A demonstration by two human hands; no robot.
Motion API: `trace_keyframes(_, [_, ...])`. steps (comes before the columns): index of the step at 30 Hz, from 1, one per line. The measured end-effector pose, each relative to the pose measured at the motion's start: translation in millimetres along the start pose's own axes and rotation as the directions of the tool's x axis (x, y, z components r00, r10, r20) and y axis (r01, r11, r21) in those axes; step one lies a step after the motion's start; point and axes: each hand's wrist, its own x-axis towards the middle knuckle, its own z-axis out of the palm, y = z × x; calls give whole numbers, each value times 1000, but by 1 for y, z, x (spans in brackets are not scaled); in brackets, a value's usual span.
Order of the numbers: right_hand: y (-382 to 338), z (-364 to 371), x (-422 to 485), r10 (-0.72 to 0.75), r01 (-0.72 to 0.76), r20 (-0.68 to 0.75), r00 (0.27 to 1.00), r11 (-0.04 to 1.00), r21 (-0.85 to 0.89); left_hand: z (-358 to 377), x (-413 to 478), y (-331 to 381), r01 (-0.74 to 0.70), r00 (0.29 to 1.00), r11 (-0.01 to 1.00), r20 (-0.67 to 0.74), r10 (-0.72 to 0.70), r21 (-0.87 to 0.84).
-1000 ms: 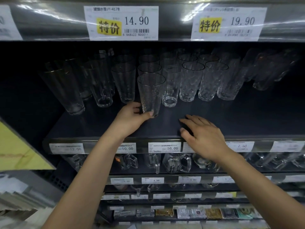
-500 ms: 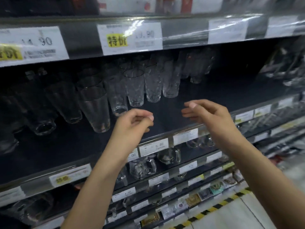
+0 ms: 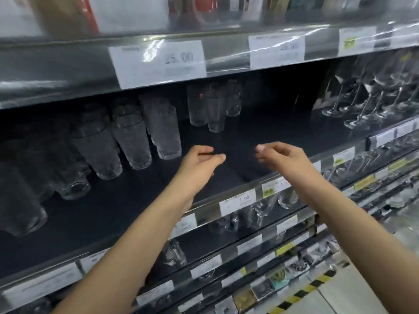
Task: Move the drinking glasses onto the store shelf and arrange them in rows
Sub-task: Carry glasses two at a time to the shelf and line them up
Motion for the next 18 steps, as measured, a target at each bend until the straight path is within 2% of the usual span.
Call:
trace_keyframes(5, [24,-40,94,20,-13,76,997,996,-93,61,80,7,24,978,996,-206,-6,86])
trace_keyframes(9, [45,-48,165,44,-34,112,993,995,-96,87,132,-2,-41,926,993,-368,80,113])
trace_keyframes(14, [59,-36,222,34,-15,178,983,994,-105,95,188,-27,-134,855,952,-454,251,274])
trace_keyframes(18, [64,-19,260,-29,41,154,988,996,-80,101,217,-28,-133,813,955,-522,257,264])
